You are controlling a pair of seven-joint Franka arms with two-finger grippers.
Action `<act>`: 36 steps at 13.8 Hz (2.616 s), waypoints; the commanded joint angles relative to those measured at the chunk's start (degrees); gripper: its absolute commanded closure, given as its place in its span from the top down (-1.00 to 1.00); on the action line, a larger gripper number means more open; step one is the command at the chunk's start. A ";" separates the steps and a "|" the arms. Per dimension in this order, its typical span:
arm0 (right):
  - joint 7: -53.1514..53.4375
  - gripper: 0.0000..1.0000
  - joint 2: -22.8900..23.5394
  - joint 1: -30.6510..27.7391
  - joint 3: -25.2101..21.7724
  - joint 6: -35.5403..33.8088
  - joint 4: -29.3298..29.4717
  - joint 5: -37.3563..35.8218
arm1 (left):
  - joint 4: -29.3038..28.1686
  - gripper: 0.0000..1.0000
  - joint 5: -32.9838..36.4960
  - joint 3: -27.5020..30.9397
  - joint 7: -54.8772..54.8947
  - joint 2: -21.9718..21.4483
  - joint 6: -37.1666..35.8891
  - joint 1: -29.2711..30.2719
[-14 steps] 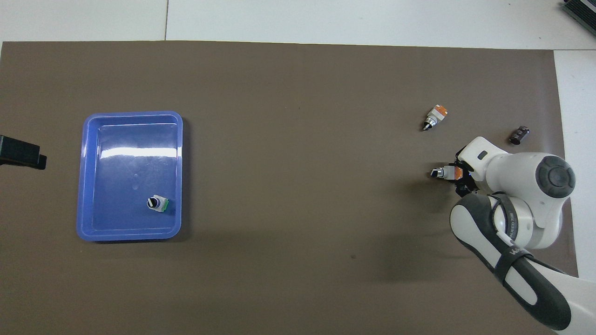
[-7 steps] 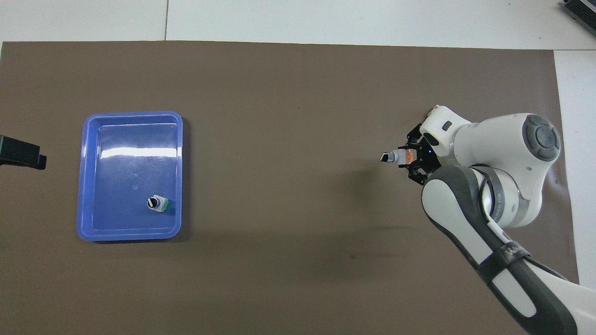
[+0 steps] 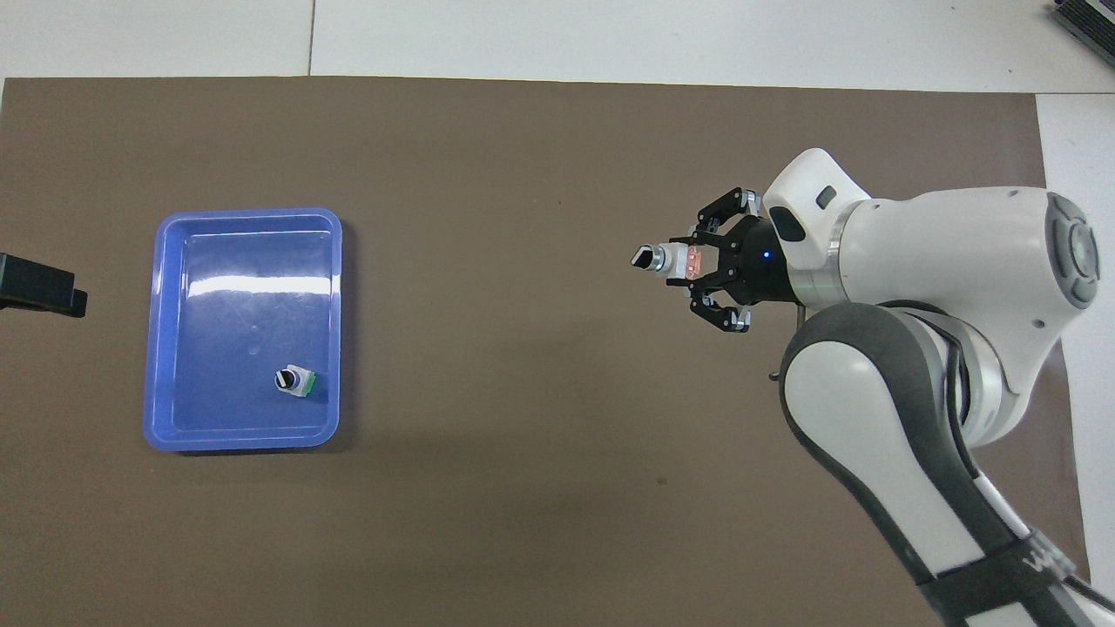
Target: Turn and place switch with both arms
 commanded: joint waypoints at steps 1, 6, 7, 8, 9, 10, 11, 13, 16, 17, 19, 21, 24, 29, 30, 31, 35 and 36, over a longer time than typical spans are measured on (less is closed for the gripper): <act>2.03 -1.00 -1.24 0.15 2.82 -1.18 0.28 5.15 | -1.77 1.00 0.74 -0.17 0.12 -1.48 0.67 0.23; 8.36 -1.00 -1.24 0.41 9.41 5.65 2.12 7.54 | -1.77 1.00 0.74 -0.17 0.12 -1.48 0.67 0.23; 9.41 -1.00 -1.24 0.59 10.64 8.11 2.21 8.42 | -1.77 1.00 0.74 -0.17 0.12 -1.48 0.59 0.31; 10.55 -1.00 -1.33 0.59 11.35 9.79 2.47 9.82 | -1.77 1.00 0.74 -0.17 0.12 -1.48 0.59 0.31; 11.35 -1.00 -1.33 0.59 12.23 11.03 2.82 10.53 | -1.77 1.00 0.74 -0.17 0.12 -1.48 0.67 0.23; 12.05 -1.00 -1.33 0.59 12.50 12.08 3.09 10.62 | -1.77 1.00 0.74 -0.17 0.12 -1.48 0.59 0.23; 12.40 -1.00 -1.33 0.59 12.50 12.18 3.26 10.62 | -1.77 1.00 0.74 -0.17 0.12 -1.48 0.67 0.23; 13.20 -1.00 -1.41 0.59 13.46 12.27 3.44 10.62 | -1.77 1.00 0.74 -0.17 0.12 -1.48 0.59 0.23; 15.13 -1.00 -1.85 0.68 13.82 12.62 4.32 10.62 | -1.77 1.00 0.74 -0.17 0.12 -1.48 0.59 0.23; 15.57 -1.00 -2.38 0.59 13.91 12.62 4.49 10.53 | -1.77 1.00 0.74 -0.17 0.12 -1.48 0.67 0.23; 15.48 -1.00 -2.91 0.50 13.91 12.62 4.76 10.53 | -1.77 1.00 0.74 -0.17 0.12 -1.48 0.59 0.23; 15.66 -1.00 -2.91 0.50 13.91 12.62 4.76 10.62 | -1.77 1.00 0.74 -0.17 0.12 -1.48 0.67 0.23; 15.75 -1.00 -3.00 0.50 13.91 12.62 4.76 10.71 | -1.77 1.00 0.74 -0.17 0.12 -1.48 0.59 0.23; 16.80 -1.00 -2.91 0.50 13.91 12.62 5.20 10.71 | -1.77 1.00 0.74 -0.17 0.12 -1.48 0.67 0.23; 16.80 -1.00 -2.91 0.41 13.91 12.62 5.46 10.71 | -1.77 1.00 0.74 -0.17 0.12 -1.48 0.59 0.23; 16.80 -1.00 -2.82 0.50 13.91 12.62 5.72 10.71 | -1.77 1.00 0.74 -0.17 0.12 -1.48 0.59 0.23; 16.98 -1.00 -2.91 0.59 13.91 12.53 5.64 10.62 | -1.77 1.00 0.74 -0.17 0.12 -1.48 0.59 0.23; 17.07 -1.00 -2.91 0.59 13.91 12.53 5.64 10.62 | -1.77 1.00 0.74 -0.17 0.12 -1.48 0.59 0.31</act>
